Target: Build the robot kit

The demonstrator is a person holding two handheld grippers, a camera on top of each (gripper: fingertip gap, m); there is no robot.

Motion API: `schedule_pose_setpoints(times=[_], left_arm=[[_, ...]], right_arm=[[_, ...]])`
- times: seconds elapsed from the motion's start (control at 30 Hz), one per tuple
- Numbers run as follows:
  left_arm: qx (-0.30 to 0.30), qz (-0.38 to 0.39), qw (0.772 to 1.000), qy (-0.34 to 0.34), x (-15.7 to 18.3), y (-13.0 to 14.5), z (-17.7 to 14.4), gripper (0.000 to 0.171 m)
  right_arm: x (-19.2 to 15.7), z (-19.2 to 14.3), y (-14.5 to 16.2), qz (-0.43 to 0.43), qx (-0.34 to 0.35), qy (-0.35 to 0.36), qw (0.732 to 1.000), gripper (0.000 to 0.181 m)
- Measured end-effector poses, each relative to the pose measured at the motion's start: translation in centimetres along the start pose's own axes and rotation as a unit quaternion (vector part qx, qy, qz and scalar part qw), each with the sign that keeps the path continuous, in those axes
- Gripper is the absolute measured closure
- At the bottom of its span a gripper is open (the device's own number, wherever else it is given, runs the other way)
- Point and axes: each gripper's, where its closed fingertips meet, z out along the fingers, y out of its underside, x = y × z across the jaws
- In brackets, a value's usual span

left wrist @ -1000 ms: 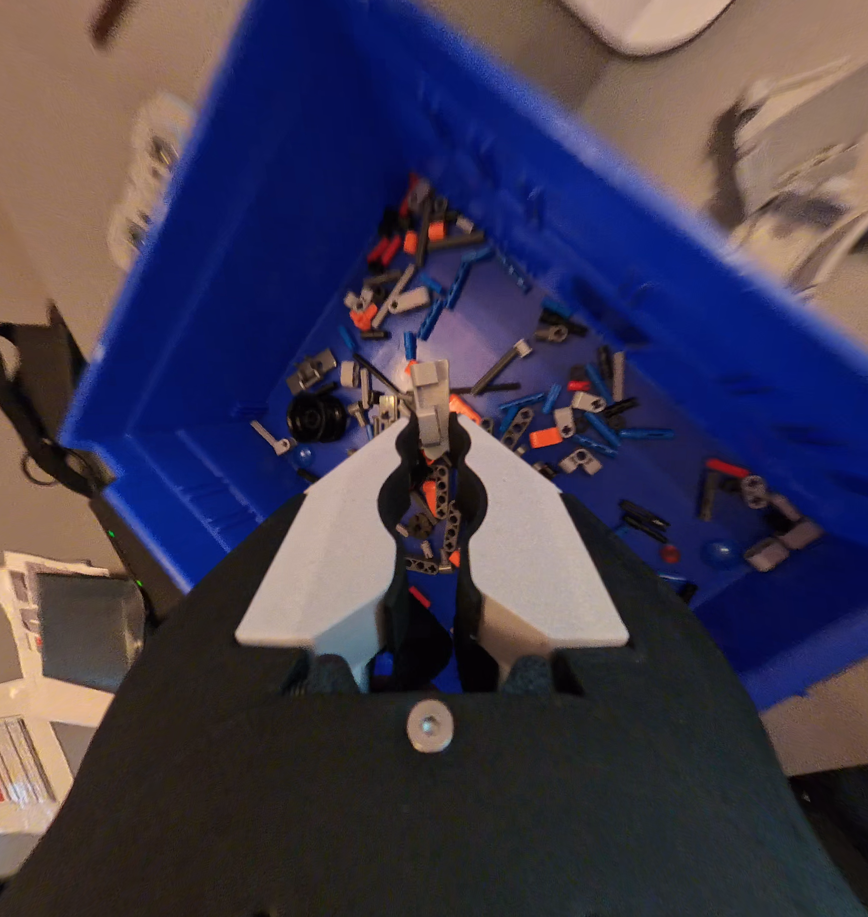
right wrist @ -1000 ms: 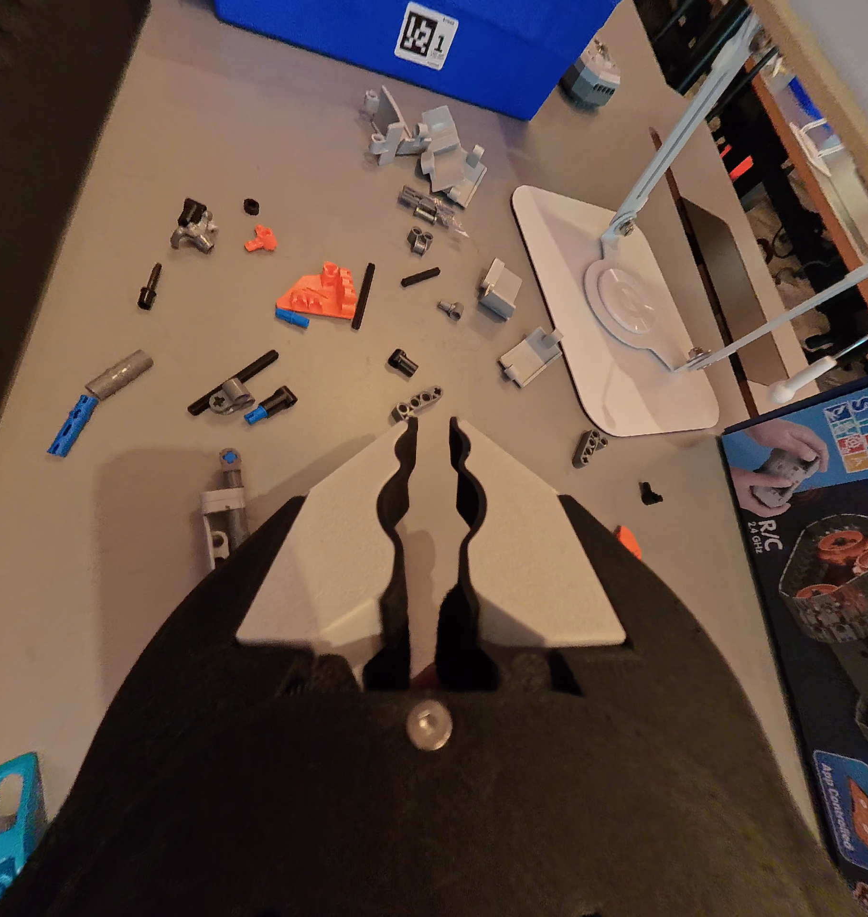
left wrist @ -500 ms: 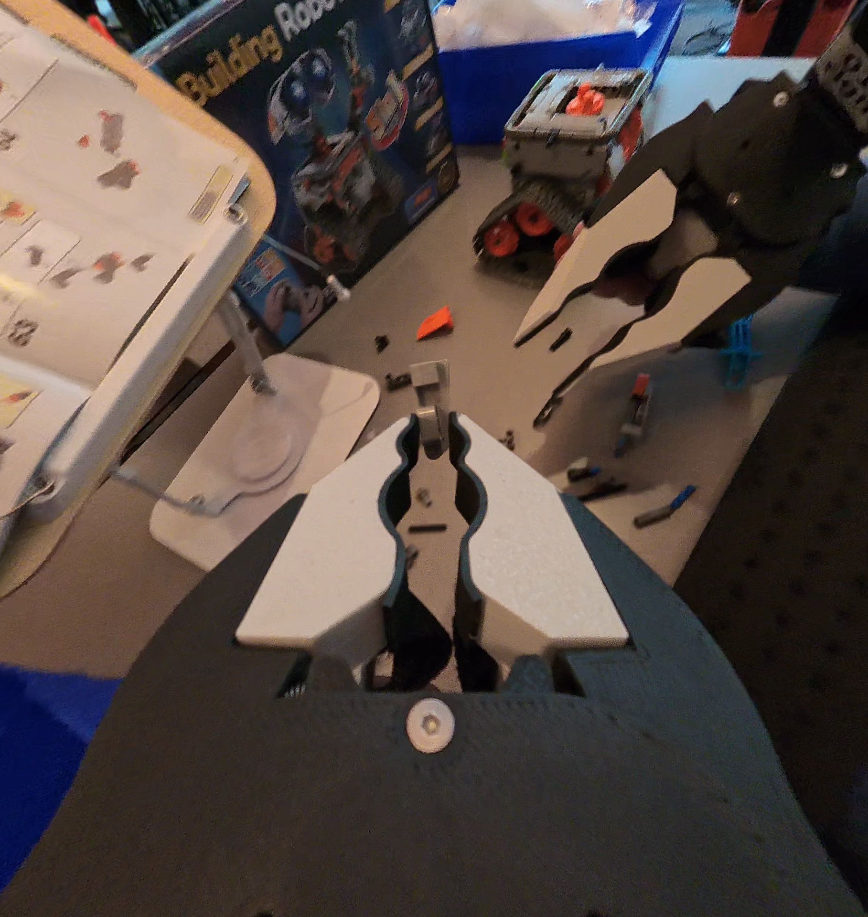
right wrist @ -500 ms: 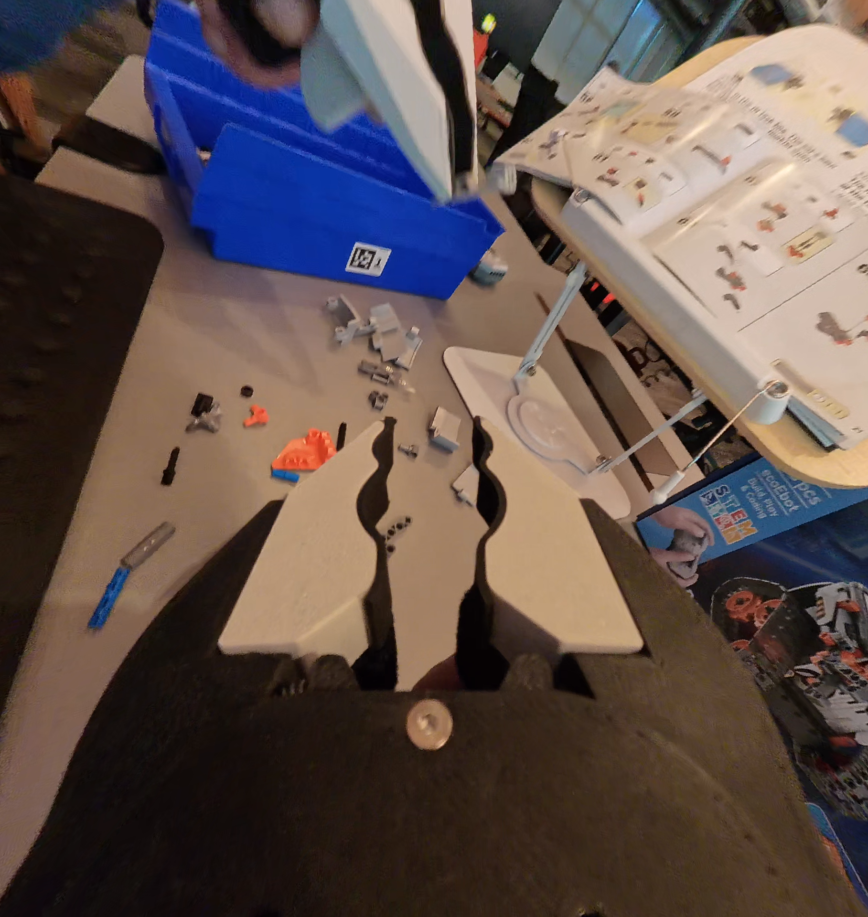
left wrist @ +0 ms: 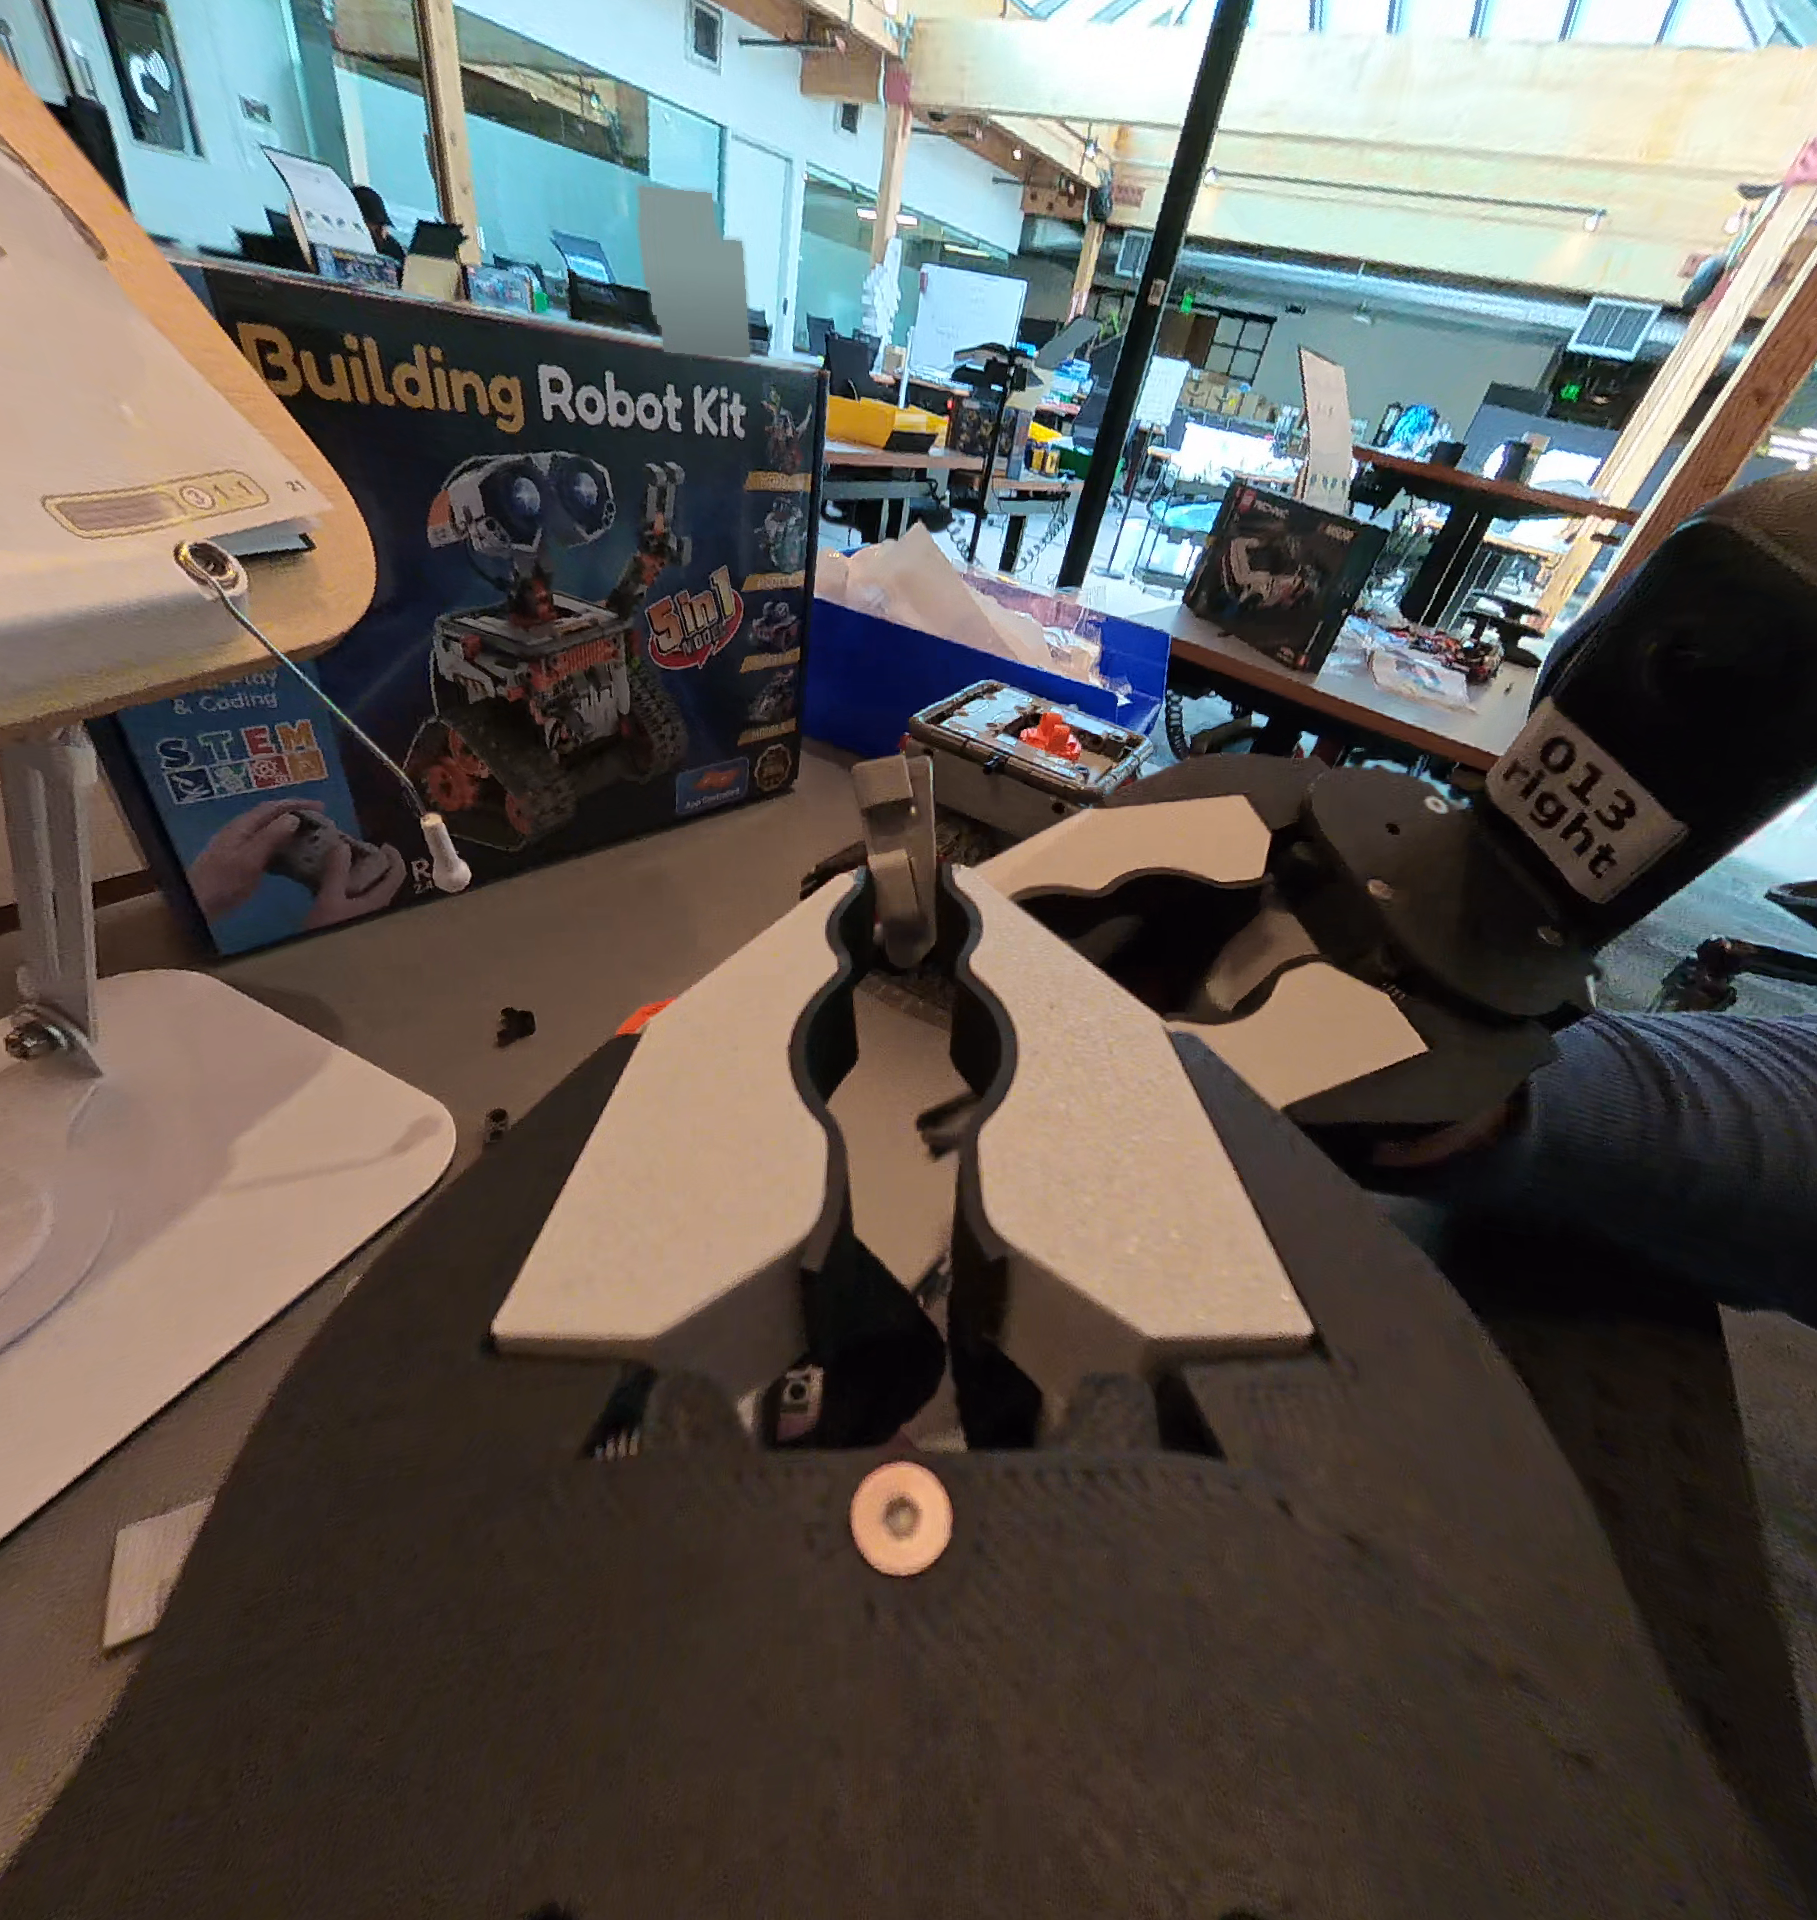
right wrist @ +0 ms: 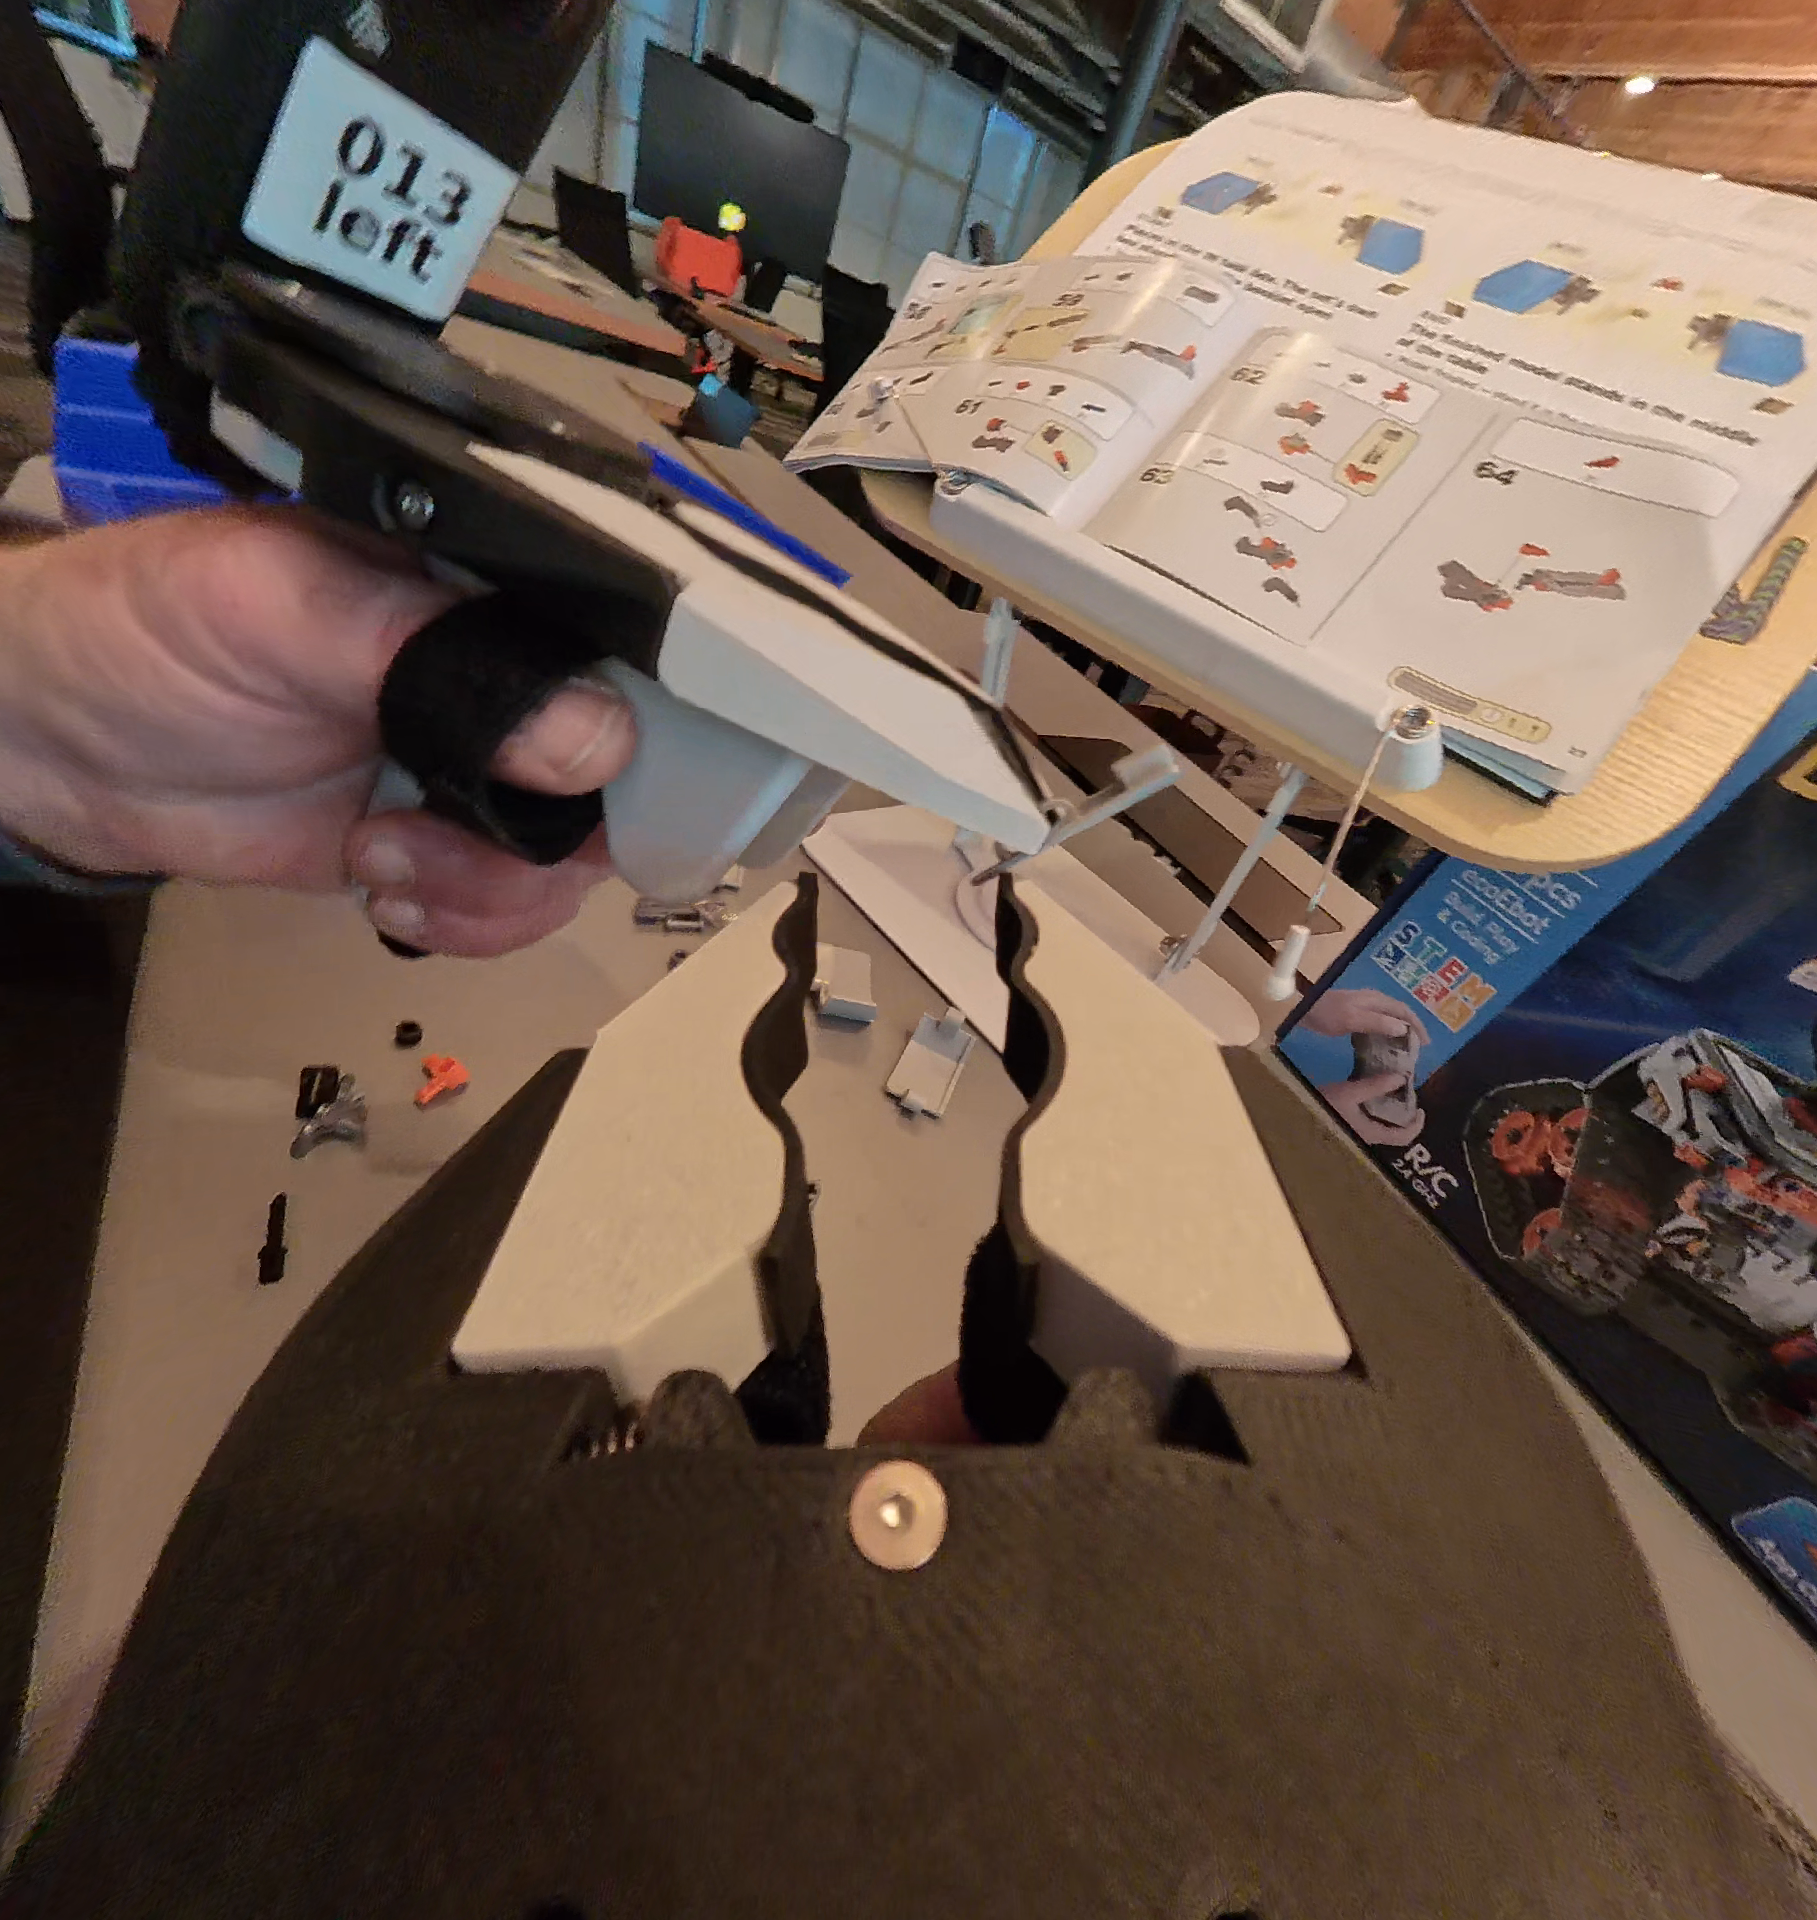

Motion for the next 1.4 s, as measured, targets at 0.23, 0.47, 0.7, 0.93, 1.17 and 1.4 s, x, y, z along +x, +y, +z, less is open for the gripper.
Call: schedule_pose_setpoints(times=[0.23, 0.47, 0.7, 0.93, 1.17, 1.4], left_arm=[[0.039, -0.027, 0.999, 0.011, 0.5, 0.3, 0.5, 0.161], [0.054, -0.039, 0.998, 0.023, 0.6, 0.4, 0.5, 0.161], [0.067, -0.03, 0.997, 0.024, 0.8, 0.2, 0.0, 0.165], [0.061, 0.023, 0.998, 0.001, 0.8, 0.0, -0.5, 0.165], [0.014, 0.107, 0.993, -0.04, -1.4, -0.7, -1.6, 0.156], [-0.06, 0.145, 0.987, -0.027, -2.2, 0.8, -2.3, 0.151]], right_arm=[[1.8, -0.3, -0.3, 0.033, 0.01, 0.052, 0.998, 0.164], [2.4, -0.6, -0.1, 0.022, 0.007, 0.066, 0.998, 0.176], [2.2, -0.9, -0.4, -0.032, -0.003, 0.068, 0.997, 0.177], [2.6, -1.2, -0.2, -0.081, -0.023, 0.074, 0.994, 0.178], [3.4, -1.4, 1.2, -0.199, -0.073, 0.083, 0.974, 0.178], [3.2, -1.2, 2.4, -0.345, -0.116, 0.093, 0.927, 0.178]])
